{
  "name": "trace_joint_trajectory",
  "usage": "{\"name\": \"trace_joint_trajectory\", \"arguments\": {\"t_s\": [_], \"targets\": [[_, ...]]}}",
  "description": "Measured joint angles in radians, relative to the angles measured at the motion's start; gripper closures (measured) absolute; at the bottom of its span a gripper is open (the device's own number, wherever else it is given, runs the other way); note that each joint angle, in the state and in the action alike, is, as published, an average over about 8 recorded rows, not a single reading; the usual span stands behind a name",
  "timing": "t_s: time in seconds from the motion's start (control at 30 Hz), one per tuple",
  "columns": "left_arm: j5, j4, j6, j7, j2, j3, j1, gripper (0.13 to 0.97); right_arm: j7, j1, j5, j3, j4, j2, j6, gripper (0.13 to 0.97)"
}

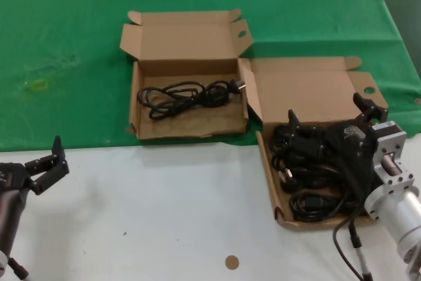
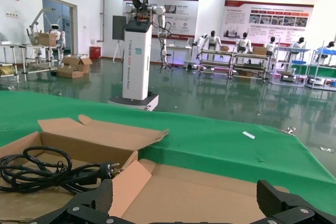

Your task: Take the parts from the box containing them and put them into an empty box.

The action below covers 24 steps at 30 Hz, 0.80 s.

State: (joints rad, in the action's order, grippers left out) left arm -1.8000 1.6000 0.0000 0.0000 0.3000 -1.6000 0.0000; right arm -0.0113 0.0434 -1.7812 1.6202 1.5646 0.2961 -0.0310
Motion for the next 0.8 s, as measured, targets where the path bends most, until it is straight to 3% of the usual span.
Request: {"name": "trace_joint_trajectory", "arguments": {"t_s": [0.8], "targets": [[0.000, 0.000, 0.000, 0.000, 0.000, 0.000, 0.000, 0.132, 0.000, 0.000, 0.000, 0.000, 0.000, 0.000, 0.000, 0.129]]}}
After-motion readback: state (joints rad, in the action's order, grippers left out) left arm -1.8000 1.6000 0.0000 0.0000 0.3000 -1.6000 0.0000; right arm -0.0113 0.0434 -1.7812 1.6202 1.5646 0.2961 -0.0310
